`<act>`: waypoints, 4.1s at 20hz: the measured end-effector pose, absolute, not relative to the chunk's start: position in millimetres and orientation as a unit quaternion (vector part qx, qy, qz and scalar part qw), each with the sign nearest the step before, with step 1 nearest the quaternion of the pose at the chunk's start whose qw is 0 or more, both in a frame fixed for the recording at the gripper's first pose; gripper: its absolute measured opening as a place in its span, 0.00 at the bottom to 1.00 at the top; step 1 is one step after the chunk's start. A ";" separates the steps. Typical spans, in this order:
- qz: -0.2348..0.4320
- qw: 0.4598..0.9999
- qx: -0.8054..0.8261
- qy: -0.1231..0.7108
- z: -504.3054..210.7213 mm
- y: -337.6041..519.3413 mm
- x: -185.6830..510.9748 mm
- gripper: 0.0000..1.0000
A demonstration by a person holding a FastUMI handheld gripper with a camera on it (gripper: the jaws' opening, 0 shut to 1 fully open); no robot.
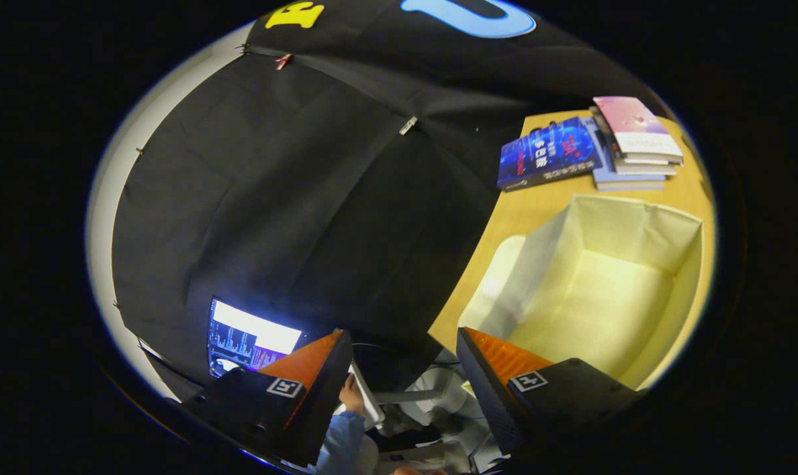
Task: Open the storage box then place both shoes into the box .Put the left shoe in first, then the right shoe, with the right side of both shoes facing outward in a uniform manner.
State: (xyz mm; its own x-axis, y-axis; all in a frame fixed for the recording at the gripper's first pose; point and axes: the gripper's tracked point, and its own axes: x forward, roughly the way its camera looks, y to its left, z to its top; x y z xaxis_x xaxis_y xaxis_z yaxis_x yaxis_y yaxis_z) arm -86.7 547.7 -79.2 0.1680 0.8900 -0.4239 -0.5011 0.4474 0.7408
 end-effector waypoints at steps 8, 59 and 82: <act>0.379 0.859 0.143 0.312 -68.9 372.3 -43.0 0.98; 0.131 0.868 0.095 0.469 -323.4 124.3 -34.2 0.05; 0.227 0.858 0.200 0.415 -115.6 372.8 -30.2 0.05</act>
State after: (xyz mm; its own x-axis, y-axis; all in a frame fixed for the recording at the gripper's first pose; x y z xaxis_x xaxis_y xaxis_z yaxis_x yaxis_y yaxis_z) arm -30.2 372.8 -115.6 0.5519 0.5550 -0.6224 -0.2230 0.8174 0.5311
